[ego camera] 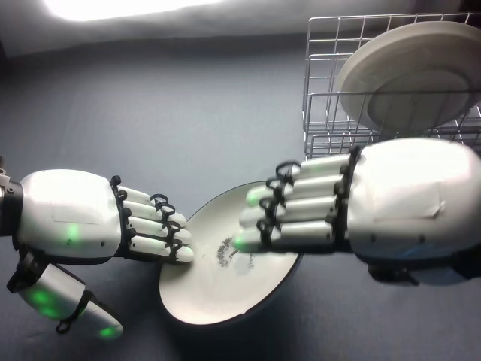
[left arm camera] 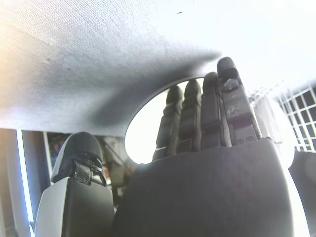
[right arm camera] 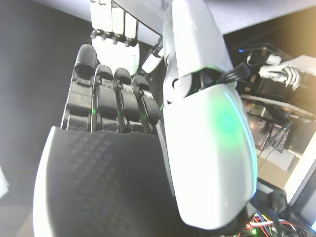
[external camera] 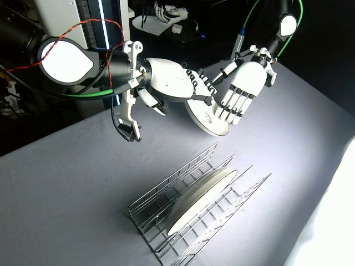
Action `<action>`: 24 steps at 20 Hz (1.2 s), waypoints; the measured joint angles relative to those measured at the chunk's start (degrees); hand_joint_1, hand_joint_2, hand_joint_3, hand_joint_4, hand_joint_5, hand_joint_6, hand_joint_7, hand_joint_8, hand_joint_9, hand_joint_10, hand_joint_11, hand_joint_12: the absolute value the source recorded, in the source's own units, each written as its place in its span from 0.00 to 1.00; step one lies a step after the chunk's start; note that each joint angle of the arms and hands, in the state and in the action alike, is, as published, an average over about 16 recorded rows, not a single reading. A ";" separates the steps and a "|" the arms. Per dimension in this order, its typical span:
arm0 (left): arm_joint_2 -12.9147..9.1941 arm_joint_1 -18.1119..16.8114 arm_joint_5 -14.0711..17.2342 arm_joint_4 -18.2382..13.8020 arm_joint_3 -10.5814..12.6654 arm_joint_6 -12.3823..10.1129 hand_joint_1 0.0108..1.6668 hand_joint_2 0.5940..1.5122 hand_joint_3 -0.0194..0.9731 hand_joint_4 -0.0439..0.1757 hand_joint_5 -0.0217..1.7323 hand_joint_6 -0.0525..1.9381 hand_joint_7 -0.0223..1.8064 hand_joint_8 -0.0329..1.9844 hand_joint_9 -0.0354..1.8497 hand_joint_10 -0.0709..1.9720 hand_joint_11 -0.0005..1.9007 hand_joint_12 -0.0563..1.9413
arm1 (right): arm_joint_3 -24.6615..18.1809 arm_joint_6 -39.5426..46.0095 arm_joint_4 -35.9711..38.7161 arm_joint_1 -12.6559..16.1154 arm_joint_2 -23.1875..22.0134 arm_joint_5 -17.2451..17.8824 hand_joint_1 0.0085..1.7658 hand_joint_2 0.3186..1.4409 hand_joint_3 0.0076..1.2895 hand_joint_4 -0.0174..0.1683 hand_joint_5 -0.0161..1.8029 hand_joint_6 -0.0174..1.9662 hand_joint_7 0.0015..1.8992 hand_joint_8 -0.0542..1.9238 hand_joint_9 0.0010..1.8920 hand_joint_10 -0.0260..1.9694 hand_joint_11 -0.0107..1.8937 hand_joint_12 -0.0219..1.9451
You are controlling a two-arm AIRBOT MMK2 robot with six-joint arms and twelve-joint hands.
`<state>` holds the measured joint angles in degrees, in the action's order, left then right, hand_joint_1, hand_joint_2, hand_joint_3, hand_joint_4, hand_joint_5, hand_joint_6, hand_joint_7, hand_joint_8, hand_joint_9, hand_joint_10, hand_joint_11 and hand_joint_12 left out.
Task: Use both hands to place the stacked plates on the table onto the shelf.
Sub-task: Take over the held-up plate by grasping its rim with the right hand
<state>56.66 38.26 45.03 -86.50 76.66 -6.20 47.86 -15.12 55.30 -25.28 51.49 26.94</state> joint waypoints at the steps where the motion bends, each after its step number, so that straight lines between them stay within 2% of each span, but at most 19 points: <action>1: 0.00 0.00 -0.03 -0.01 -0.03 -0.02 0.00 0.66 0.02 0.18 0.12 0.02 0.09 0.01 0.09 0.02 0.10 0.06 | -0.23 0.01 -0.22 -0.09 0.42 -0.67 0.84 0.61 0.01 0.10 0.02 0.02 0.01 0.04 0.01 0.01 0.01 0.27; 5: -0.02 -0.01 -0.16 0.05 -0.20 -0.09 0.00 0.66 0.02 0.18 0.12 0.02 0.09 0.01 0.09 0.02 0.11 0.06 | -0.33 0.00 -0.92 -0.45 2.69 -3.27 0.85 0.61 0.01 0.09 0.02 0.02 0.01 0.04 0.01 0.01 0.01 0.27; 11: -0.05 -0.03 -0.32 0.20 -0.45 -0.20 0.00 0.66 0.02 0.18 0.13 0.02 0.10 0.01 0.10 0.02 0.12 0.06 | 1.88 -0.05 -1.41 -0.75 7.50 -6.54 0.85 0.63 0.01 0.08 0.02 0.02 0.01 0.04 0.01 0.01 0.01 0.25; 17: -0.05 -0.10 -0.43 0.26 -0.65 -0.26 0.00 0.66 0.02 0.18 0.14 0.02 0.10 0.01 0.10 0.02 0.12 0.06 | 4.84 -0.11 -1.65 -0.80 12.22 -8.69 0.85 0.64 0.01 0.09 0.02 0.02 0.01 0.04 0.01 0.01 0.01 0.22; 24: -0.04 -0.15 -0.53 0.12 -0.77 -0.28 0.00 0.66 0.02 0.18 0.13 0.02 0.10 0.01 0.10 0.02 0.11 0.05 | 6.86 -0.12 -1.82 -1.08 15.76 -10.91 0.85 0.66 0.01 0.09 0.02 0.02 0.01 0.04 0.01 0.01 0.01 0.26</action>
<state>56.62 38.11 44.51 -86.38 75.89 -6.48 54.72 -15.24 53.48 -26.36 67.24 16.03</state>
